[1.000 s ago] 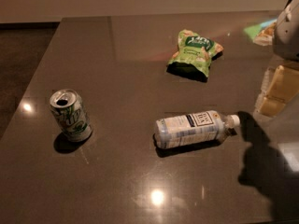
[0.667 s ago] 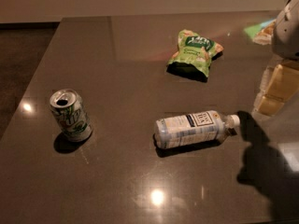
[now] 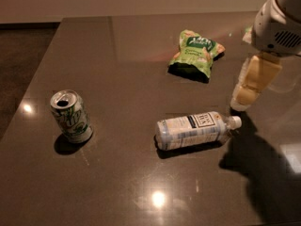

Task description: Move green rice chip bag near 7up can

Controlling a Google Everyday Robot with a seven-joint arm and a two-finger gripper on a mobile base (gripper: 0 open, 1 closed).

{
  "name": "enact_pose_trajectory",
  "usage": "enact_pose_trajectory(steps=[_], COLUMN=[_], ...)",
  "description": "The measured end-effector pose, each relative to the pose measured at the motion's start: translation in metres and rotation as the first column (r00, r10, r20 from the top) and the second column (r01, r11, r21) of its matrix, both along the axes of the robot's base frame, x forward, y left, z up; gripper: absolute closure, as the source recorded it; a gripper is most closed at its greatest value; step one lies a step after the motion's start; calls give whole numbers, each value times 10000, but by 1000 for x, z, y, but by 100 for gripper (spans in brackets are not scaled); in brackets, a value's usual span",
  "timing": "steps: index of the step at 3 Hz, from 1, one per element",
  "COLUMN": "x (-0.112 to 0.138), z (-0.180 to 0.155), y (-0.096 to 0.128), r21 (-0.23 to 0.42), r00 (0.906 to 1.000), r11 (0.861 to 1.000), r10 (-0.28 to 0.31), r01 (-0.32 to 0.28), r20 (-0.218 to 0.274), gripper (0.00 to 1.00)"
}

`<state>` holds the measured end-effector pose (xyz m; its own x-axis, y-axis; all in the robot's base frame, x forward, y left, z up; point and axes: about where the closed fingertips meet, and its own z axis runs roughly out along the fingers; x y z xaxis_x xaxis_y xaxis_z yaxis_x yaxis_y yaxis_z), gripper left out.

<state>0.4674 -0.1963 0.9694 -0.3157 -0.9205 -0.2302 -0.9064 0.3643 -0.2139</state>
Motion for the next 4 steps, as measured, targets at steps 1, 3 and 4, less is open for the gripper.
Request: enact_pose_trajectory(steps=[1,3,4], x=[24,88,113], z=[-11,-32,-39], y=[10,6,2], r21=[373,1266,1676], r00=[9966,9584,9346], r11=[9959,9512,9221], r10=[-823,-2850,-3556], r01=[824,2814,3487], r20=[-53,115,119], gripper=[0,0,0])
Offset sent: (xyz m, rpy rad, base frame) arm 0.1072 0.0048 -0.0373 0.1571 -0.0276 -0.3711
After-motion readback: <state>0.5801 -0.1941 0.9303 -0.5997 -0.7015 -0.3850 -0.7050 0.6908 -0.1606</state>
